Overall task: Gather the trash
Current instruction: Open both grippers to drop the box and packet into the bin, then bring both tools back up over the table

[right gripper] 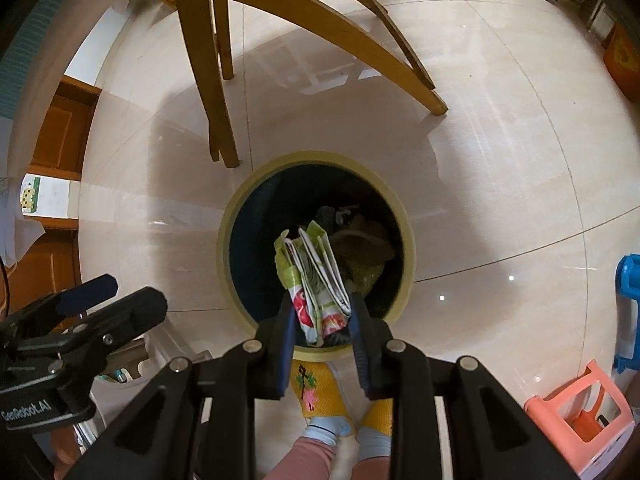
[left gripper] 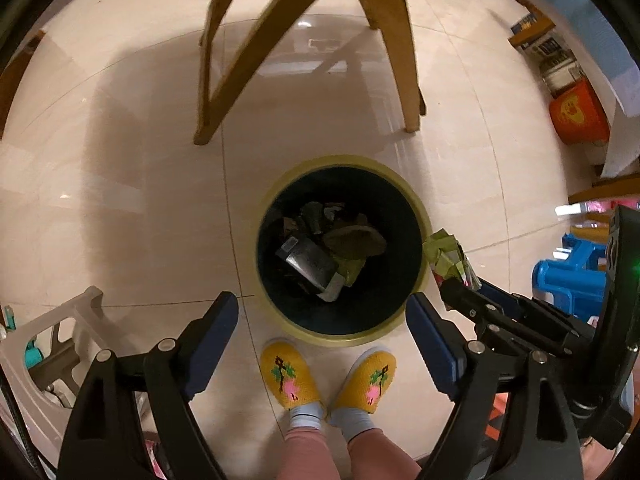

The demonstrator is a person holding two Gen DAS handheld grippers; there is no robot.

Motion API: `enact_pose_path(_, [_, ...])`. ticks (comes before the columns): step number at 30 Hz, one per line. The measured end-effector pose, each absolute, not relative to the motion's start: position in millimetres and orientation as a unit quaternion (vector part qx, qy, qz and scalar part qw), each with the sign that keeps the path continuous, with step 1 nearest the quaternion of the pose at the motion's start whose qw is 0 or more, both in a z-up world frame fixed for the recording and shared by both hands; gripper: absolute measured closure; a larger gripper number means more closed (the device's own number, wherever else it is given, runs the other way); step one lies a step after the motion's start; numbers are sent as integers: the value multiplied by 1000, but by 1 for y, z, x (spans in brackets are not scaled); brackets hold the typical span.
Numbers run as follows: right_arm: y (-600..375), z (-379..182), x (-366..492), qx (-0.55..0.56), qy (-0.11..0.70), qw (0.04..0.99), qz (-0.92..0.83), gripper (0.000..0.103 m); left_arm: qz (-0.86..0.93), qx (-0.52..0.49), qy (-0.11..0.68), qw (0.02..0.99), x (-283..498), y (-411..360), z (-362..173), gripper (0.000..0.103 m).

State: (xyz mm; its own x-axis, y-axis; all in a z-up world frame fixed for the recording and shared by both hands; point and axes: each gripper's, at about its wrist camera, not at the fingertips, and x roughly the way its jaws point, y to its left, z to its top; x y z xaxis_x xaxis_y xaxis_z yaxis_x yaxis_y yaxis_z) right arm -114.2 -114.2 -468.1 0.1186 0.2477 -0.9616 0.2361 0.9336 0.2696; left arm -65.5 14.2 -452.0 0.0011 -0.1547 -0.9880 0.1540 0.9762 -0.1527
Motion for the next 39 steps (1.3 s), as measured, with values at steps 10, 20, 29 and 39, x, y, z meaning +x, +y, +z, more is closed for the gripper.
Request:
enact_pose_path(10, [-96, -455, -100, 172, 659, 732, 25, 51, -82, -12, 682, 727, -62, 38, -430, 18])
enact_pose_path(20, [-80, -417, -102, 120, 651, 749, 24, 38, -70, -21, 671, 737, -71, 47, -388, 16])
enact_pose_path(29, [-72, -328, -109, 86, 633, 769, 25, 35, -72, -22, 651, 755, -90, 61, -302, 13])
enact_pose_path(39, [-68, -229, -123, 56, 623, 779, 42, 36, -79, 3, 603, 794, -113, 62, -191, 13])
